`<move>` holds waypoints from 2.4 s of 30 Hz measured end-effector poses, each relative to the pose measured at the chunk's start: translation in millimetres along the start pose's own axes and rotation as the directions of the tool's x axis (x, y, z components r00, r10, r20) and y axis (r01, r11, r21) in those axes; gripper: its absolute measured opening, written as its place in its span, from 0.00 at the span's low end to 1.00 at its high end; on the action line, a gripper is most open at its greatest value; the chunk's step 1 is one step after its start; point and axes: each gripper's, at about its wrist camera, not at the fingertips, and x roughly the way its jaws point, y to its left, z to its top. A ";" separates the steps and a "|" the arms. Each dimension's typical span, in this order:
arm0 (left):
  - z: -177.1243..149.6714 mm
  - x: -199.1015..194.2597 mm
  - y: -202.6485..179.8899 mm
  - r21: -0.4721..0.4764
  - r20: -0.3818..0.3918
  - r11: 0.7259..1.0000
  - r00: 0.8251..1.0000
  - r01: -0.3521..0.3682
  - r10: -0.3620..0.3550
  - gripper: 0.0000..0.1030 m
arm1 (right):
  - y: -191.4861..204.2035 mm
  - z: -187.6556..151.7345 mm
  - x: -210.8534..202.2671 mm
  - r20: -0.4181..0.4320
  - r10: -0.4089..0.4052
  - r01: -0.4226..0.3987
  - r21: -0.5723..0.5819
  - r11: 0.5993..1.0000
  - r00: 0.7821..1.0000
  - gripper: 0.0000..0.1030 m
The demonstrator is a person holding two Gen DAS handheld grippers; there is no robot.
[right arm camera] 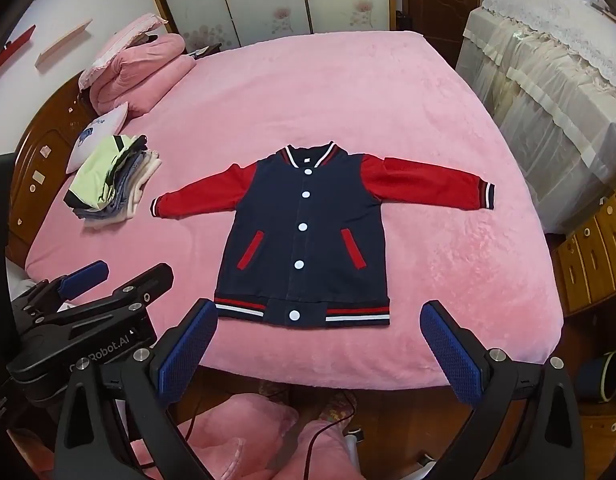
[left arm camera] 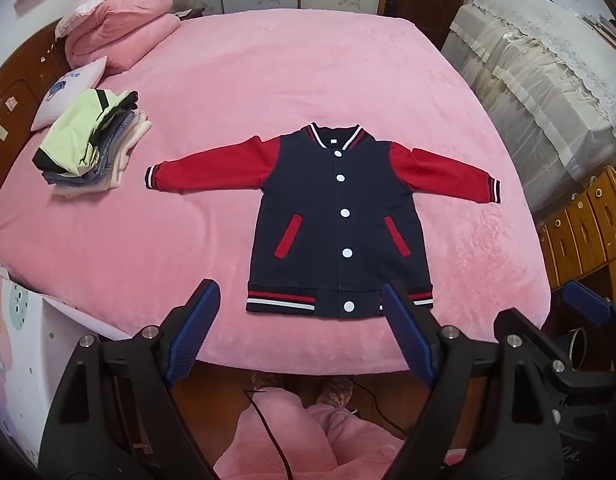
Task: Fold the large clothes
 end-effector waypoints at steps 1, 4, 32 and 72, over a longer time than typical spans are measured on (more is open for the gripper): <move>0.1 0.8 0.5 0.002 0.003 1.000 1.000 -0.001 0.001 0.79 | 0.0 1.2 0.0 -0.002 -0.001 0.001 0.001 1.000 1.000 1.00; -0.1 -2.2 0.0 0.005 0.010 1.000 1.000 -0.002 0.002 0.79 | 0.0 1.0 -0.3 -0.002 -0.002 0.002 0.001 1.000 1.000 1.00; 1.3 -2.5 0.2 0.006 0.009 1.000 1.000 0.008 -0.008 0.79 | -2.5 2.6 -1.4 -0.008 -0.022 0.022 0.011 1.000 1.000 1.00; -0.6 -15.9 -12.8 0.009 0.025 1.000 1.000 -0.007 0.007 0.79 | -10.4 5.6 -11.3 0.002 -0.023 0.023 0.000 1.000 1.000 1.00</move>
